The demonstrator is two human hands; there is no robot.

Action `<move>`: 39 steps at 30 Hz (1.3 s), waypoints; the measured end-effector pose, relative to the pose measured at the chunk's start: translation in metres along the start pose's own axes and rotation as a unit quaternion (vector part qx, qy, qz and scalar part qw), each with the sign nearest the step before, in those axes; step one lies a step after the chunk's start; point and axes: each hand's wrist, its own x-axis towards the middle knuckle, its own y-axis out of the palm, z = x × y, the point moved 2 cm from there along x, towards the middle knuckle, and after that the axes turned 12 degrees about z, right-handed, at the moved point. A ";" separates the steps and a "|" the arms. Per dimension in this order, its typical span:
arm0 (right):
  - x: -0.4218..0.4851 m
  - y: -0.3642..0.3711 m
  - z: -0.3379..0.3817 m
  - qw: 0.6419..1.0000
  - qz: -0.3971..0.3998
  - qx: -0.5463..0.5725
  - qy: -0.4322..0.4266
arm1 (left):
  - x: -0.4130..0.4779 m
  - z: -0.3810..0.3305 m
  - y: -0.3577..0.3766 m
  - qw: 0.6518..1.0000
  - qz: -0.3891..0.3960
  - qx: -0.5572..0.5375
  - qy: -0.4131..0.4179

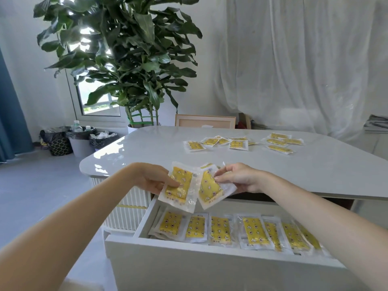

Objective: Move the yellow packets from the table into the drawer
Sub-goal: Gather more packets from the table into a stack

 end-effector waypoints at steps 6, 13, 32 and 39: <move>-0.028 -0.001 -0.031 0.989 0.100 -0.037 0.106 | 0.009 0.009 0.031 0.989 0.069 0.096 -0.085; -0.023 -0.012 -0.074 0.989 0.026 0.014 0.144 | 0.053 0.020 0.057 0.978 0.018 0.116 -0.173; 0.009 -0.029 -0.131 0.981 -0.094 0.064 0.157 | 0.124 0.029 0.091 0.885 -0.154 0.371 -0.233; 0.006 -0.030 -0.155 0.976 -0.130 0.033 0.173 | 0.135 0.028 0.121 0.819 -0.076 0.547 -0.158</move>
